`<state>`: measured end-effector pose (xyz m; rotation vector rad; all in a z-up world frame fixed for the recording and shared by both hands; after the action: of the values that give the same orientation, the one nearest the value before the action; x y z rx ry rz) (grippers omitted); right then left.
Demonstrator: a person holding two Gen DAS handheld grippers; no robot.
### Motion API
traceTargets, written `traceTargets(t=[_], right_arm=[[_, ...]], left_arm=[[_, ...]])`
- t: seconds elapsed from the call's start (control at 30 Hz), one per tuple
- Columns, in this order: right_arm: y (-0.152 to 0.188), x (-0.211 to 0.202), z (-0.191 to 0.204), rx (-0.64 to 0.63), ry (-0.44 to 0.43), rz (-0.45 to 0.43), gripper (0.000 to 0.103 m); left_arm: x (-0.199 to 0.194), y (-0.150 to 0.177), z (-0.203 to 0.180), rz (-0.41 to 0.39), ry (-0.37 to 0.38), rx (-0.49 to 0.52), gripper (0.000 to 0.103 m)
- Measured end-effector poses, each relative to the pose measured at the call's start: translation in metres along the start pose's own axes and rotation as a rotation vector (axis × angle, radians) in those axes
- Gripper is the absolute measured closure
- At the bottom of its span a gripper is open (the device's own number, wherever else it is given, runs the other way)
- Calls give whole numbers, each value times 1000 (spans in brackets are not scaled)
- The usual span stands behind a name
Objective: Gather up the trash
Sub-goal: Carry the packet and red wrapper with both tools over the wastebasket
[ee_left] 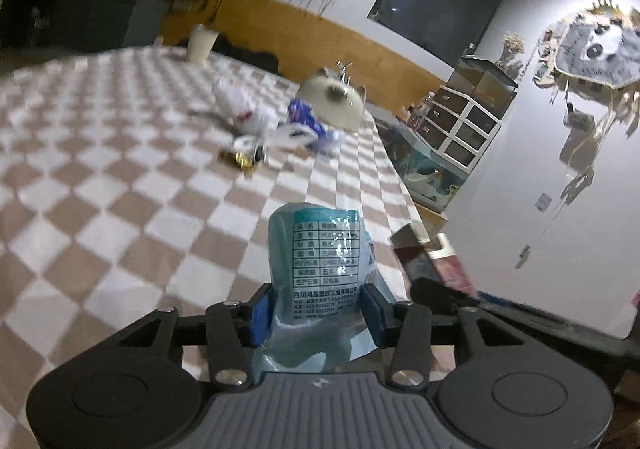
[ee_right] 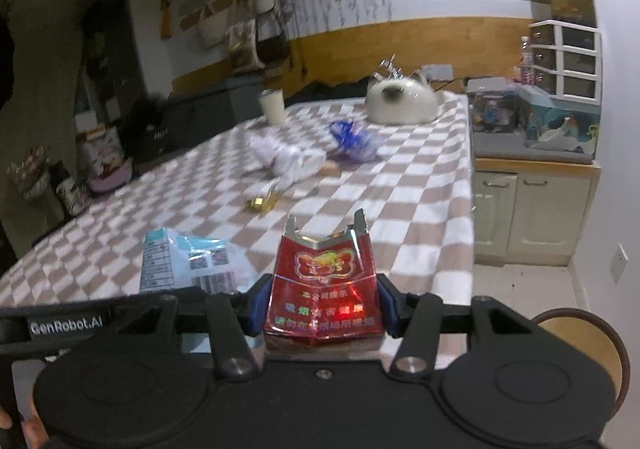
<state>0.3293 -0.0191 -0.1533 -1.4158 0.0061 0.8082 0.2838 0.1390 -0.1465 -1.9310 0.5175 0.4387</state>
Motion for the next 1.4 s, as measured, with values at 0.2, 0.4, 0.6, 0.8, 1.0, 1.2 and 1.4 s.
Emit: traceTargets(t=[0.2,0.4,0.6,0.8,1.0,1.2,1.4], right_arm=[[17,19,9,-41,8,57,49],[23,28,10,-66,11,93,49],[25,30,14,-84,5,112,49],[24,30,13,-90,14,113,49],[18,19,7,-68,14,81,49],[2,-2,1,-56,17,26,49],[-12,-26,-7,-48,30,-37,49]], left_arm=[[4,1,12,9,84,-111,24],[20,-2,17,25,112,-127,20],[38,-10,12,57,168,-181,22],[42,-12,9,76,112,-139,51],[24,-16,4,13,60,-46,58],[-3,-25,-17,-93,-29,123,60],[-24,-31,-43,-174,-73,238,60]])
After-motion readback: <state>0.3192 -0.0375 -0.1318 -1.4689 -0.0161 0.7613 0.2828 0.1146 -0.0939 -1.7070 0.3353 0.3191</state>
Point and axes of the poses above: each gripper's, at about its wrist camera, not at the fingertips, and x roughly the way its jaws point, z to its left, y to its underside, the point moved 9 cm from there along x, roughly the way its jaws point, and after that the axes turned 3 degrees about -y, right-handed, at the moved point
